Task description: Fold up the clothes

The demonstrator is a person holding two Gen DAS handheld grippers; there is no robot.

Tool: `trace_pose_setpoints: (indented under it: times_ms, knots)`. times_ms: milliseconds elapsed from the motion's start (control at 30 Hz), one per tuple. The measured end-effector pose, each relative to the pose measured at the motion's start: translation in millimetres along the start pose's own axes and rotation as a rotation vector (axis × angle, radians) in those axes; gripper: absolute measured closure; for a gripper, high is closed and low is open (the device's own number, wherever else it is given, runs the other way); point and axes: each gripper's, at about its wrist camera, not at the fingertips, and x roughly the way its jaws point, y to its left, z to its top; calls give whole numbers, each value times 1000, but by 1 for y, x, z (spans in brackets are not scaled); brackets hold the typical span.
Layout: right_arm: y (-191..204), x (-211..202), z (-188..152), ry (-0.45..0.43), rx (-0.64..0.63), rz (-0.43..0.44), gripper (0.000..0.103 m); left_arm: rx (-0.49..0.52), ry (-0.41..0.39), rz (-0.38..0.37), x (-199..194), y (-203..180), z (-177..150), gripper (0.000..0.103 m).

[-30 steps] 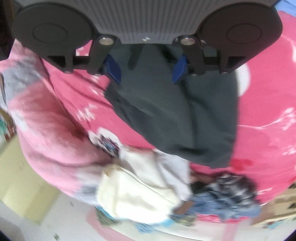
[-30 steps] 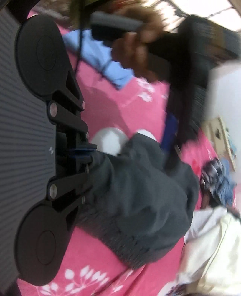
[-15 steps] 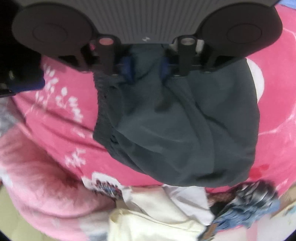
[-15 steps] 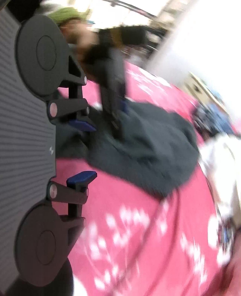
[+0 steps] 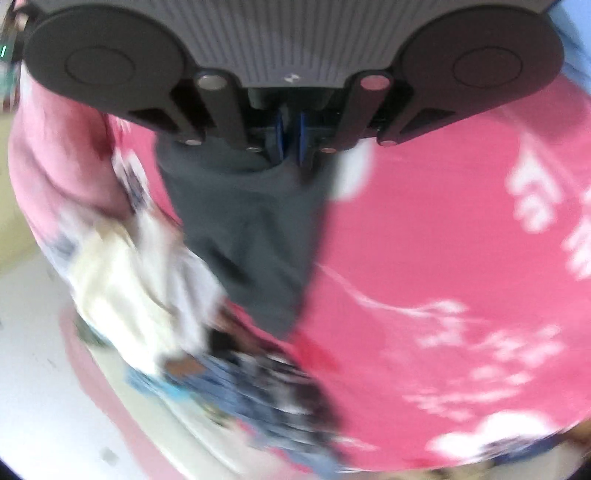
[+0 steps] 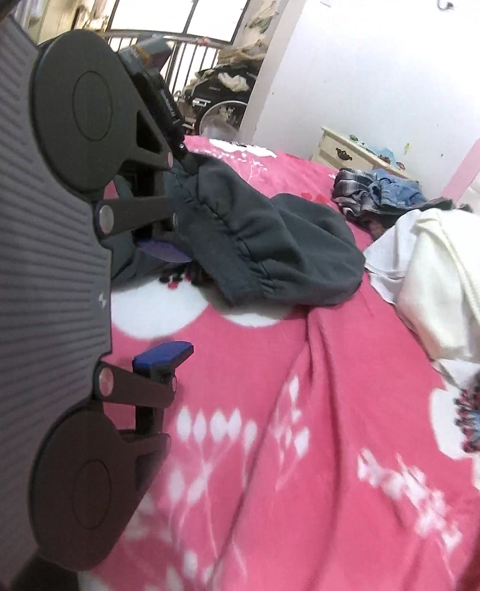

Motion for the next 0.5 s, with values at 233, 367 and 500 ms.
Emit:
trace_pose_setpoints:
  times_ms: [233, 367, 500]
  knots:
    - [16, 40, 16, 29, -14, 6, 50, 5, -81, 7, -29, 18, 0, 69]
    - [21, 59, 29, -3, -88, -61, 43, 287, -41, -44, -39, -24, -25, 52]
    - [16, 78, 40, 26, -72, -52, 41, 528, 26, -69, -29, -63, -60, 44]
